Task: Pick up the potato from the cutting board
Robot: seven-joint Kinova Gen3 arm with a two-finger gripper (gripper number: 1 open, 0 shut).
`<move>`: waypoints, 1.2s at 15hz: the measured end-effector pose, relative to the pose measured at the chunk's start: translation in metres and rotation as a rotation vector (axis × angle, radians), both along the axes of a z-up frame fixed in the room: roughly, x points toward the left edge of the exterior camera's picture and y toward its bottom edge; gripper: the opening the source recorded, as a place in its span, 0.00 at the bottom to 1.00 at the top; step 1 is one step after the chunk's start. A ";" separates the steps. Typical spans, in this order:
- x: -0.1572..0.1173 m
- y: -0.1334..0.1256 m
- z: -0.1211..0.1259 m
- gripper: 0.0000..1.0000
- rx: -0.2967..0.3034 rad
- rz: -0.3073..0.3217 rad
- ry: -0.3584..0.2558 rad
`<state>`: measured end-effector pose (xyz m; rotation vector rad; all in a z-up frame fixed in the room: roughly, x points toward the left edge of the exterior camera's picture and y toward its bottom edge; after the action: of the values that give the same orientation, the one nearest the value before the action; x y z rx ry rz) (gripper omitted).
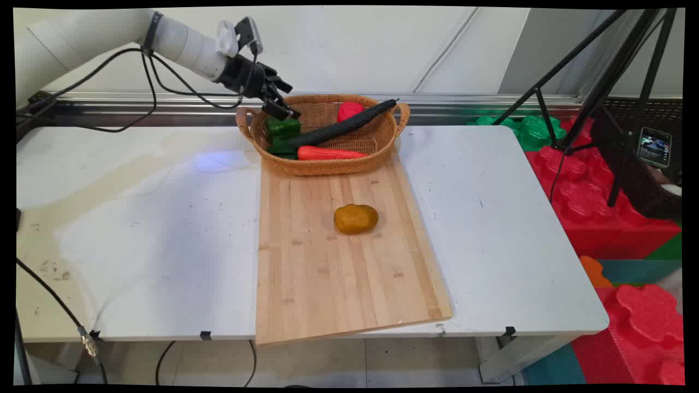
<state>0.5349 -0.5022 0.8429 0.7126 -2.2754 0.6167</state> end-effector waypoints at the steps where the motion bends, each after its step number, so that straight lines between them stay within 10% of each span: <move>1: 0.001 0.003 0.004 1.00 -0.003 -0.008 0.002; 18: -0.011 0.108 0.074 1.00 0.030 -0.167 0.092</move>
<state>0.5236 -0.3944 0.9171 0.5465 -2.2353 0.4622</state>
